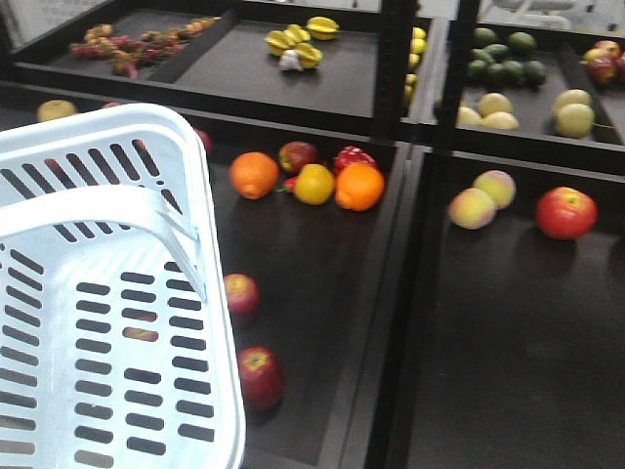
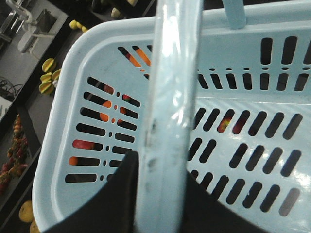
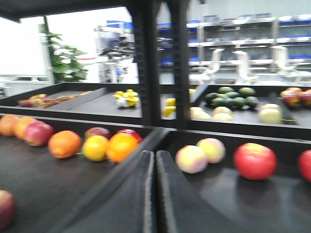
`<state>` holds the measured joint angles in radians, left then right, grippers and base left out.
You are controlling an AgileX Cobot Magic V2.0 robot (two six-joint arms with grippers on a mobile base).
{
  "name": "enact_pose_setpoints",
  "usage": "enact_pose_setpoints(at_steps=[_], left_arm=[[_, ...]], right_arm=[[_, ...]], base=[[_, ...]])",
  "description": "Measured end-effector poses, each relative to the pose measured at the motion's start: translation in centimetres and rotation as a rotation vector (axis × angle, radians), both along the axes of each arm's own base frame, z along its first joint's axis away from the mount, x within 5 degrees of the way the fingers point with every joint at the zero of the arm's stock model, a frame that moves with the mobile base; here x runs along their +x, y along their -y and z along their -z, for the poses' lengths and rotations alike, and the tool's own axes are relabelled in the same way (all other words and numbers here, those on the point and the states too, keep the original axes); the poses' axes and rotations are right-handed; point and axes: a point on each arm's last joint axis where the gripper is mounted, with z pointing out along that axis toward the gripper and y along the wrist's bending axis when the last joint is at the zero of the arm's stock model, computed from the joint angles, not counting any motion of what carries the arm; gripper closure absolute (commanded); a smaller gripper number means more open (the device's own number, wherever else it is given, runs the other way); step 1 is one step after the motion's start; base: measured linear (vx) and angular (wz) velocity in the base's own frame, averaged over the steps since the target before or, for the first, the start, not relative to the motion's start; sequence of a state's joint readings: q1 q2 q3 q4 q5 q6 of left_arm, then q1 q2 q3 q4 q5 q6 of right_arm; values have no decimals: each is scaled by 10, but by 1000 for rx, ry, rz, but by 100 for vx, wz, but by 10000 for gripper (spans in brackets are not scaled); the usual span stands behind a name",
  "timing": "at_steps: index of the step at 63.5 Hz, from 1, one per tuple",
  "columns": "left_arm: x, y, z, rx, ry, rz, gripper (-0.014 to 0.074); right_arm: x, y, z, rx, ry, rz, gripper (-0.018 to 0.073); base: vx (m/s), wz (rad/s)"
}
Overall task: Pick three apples into basket with both arms
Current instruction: 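Turn the base away from the fruit table holding the basket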
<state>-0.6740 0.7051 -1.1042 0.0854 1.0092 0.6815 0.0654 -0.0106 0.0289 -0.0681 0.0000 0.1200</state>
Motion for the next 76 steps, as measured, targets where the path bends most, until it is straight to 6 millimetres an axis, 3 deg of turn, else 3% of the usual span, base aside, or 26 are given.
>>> enact_pose_setpoints(at_steps=[76], left_arm=[[0, 0, 0, 1, -1, 0, 603]], right_arm=[[0, 0, 0, 0, 0, 0, 568]], base=[[-8, 38]])
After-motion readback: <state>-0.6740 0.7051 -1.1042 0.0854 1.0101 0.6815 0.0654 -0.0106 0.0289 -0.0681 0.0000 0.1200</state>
